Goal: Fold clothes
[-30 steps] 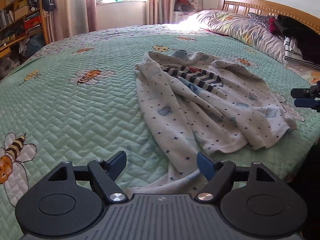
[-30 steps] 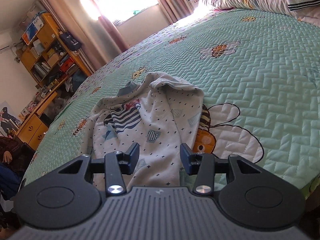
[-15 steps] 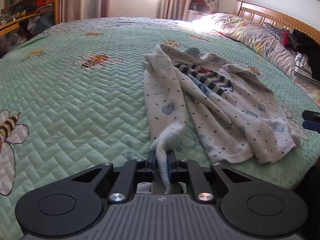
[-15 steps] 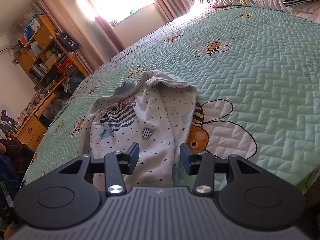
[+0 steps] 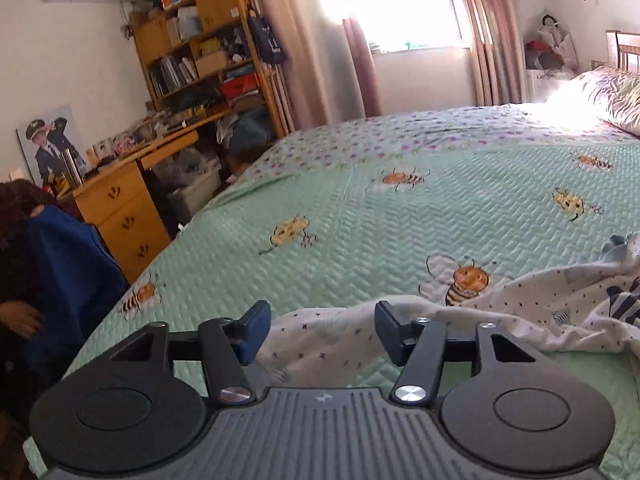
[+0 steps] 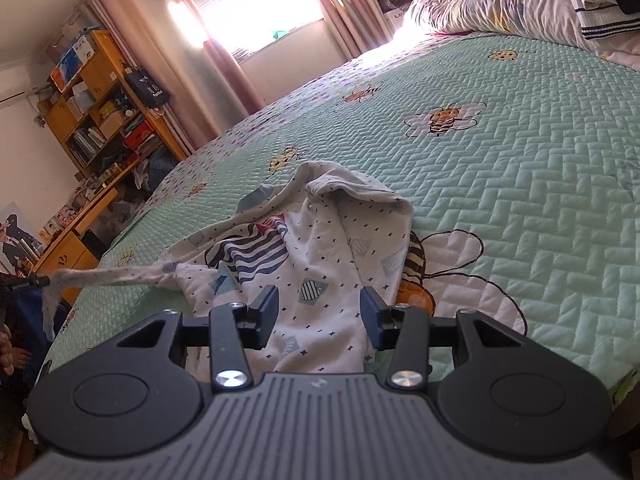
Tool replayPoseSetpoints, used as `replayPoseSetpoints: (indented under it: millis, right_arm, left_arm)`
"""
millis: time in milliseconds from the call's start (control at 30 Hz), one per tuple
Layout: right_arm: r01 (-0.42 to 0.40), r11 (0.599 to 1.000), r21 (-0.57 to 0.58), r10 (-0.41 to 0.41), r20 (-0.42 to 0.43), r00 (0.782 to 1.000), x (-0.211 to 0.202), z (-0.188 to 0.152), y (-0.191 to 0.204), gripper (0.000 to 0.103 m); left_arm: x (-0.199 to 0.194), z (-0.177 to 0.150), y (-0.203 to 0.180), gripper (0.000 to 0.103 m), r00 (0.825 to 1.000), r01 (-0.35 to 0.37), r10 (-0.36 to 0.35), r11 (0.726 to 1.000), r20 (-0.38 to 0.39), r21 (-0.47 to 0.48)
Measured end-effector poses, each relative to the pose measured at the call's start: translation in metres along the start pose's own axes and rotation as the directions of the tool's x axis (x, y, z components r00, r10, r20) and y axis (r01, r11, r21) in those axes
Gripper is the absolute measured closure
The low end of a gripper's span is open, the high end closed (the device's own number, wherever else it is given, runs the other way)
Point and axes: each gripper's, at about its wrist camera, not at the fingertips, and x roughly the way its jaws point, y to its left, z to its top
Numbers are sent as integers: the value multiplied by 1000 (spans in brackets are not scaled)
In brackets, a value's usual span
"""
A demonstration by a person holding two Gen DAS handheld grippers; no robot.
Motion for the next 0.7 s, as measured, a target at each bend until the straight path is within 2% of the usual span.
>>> replayPoseSetpoints:
  millis: [100, 167, 200, 267, 367, 400, 500, 600, 700]
  right_arm:
    - [28, 999, 18, -28, 1, 1000, -4, 1, -12, 56]
    - [35, 998, 50, -34, -9, 999, -6, 2, -22, 56]
    - [32, 997, 67, -31, -16, 999, -7, 2, -26, 56]
    - [2, 995, 99, 1, -36, 999, -8, -1, -32, 56]
    - [-55, 987, 148, 68, -86, 994, -7, -10, -32, 56]
    - [-61, 986, 157, 77, -98, 992, -6, -13, -31, 56]
    - [-52, 985, 167, 73, -124, 990, -5, -25, -26, 56]
    - [-60, 978, 200, 93, -158, 983, -4, -32, -27, 56]
    - [-72, 961, 269, 133, -214, 968, 1, -38, -33, 56]
  left_arm:
    - [-17, -39, -27, 45, 995, 97, -97, 995, 6, 1]
    - [-34, -68, -51, 43, 984, 179, -179, 984, 0, -9]
    - [-43, -80, -65, 42, 973, 232, -232, 973, -7, -7]
    - [-57, -98, -95, 40, 939, 343, -343, 939, -22, 17]
    - [-70, -113, -141, 29, 889, 457, -455, 885, -40, 87]
    - [-71, -115, -155, 26, 878, 479, -477, 871, -49, 112]
    - [-67, -116, -187, 26, 867, 498, -491, 853, -83, 157]
    - [-58, -119, -207, 25, 850, 525, -505, 837, -153, 155]
    - [-55, -123, -212, 25, 820, 566, -539, 815, -194, 125]
